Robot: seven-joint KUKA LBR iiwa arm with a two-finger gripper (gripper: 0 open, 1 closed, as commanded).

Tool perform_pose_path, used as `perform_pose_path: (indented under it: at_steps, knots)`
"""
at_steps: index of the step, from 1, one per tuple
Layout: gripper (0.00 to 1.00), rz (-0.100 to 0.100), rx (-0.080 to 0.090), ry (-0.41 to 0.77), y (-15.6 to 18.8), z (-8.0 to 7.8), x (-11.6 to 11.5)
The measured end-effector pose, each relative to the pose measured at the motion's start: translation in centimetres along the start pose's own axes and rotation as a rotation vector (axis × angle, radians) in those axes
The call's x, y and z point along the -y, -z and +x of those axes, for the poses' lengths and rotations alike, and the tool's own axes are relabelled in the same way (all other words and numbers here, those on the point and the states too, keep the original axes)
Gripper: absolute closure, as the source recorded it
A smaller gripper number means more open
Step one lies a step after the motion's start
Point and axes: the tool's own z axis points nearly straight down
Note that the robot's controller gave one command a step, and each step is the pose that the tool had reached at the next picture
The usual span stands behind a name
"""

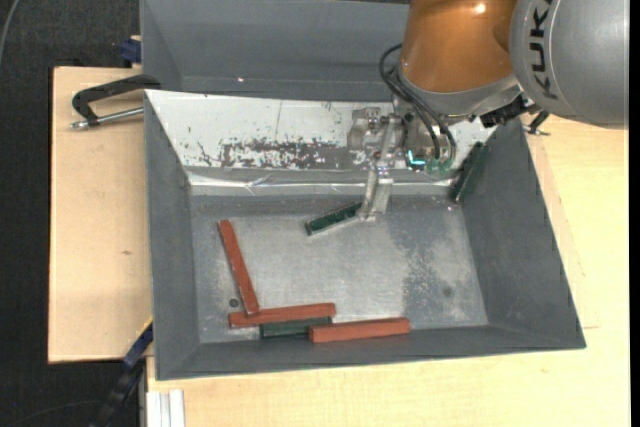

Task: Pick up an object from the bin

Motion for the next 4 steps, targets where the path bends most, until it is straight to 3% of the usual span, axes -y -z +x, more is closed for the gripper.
perform_pose_path:
  at_steps: [1, 2, 3, 4]
  knots:
    - [0.0, 0.0, 0.0, 0.227, -16.1, 1.3, 1.2]
    - [1.0, 0.0, 0.005, 0.226, -15.7, 1.1, 1.2]
    - [1.0, 0.002, 0.012, 0.422, -3.6, 1.1, 3.6]
    - [1.0, 0.002, 0.017, 0.371, 0.7, 1.4, 3.8]
